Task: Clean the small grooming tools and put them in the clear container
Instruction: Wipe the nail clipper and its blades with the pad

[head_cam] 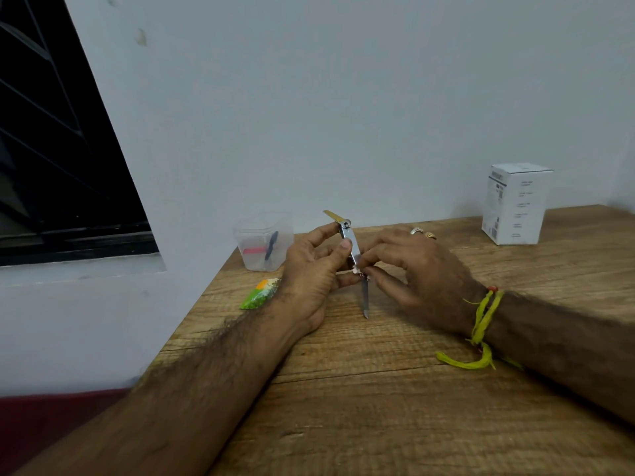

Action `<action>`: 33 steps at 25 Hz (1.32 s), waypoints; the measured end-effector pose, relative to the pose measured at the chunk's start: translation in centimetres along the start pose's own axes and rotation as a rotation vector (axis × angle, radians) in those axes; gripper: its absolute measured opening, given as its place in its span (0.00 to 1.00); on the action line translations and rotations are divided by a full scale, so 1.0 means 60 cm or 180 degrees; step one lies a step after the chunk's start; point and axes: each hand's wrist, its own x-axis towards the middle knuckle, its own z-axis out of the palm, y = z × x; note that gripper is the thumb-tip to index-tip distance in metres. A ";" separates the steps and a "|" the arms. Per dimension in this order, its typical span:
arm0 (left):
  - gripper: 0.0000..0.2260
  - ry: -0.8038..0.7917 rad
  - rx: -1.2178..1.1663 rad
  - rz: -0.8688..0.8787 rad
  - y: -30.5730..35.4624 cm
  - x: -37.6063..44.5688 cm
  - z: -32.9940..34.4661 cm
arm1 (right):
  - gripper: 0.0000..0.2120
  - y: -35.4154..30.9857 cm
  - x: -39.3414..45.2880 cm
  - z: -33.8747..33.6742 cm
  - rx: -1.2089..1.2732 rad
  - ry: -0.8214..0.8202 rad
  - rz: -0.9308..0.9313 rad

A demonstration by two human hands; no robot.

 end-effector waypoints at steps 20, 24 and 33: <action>0.16 0.0190 0.0154 0.0068 -0.001 0.000 0.002 | 0.05 -0.003 -0.002 -0.004 -0.0241 -0.0042 -0.0083; 0.16 0.0246 0.0146 0.0070 -0.002 0.003 0.000 | 0.05 -0.005 -0.002 -0.003 -0.0224 -0.0116 -0.0166; 0.13 0.0388 0.0132 0.0082 -0.003 0.002 0.003 | 0.04 -0.016 0.002 -0.015 -0.0667 -0.0133 -0.0407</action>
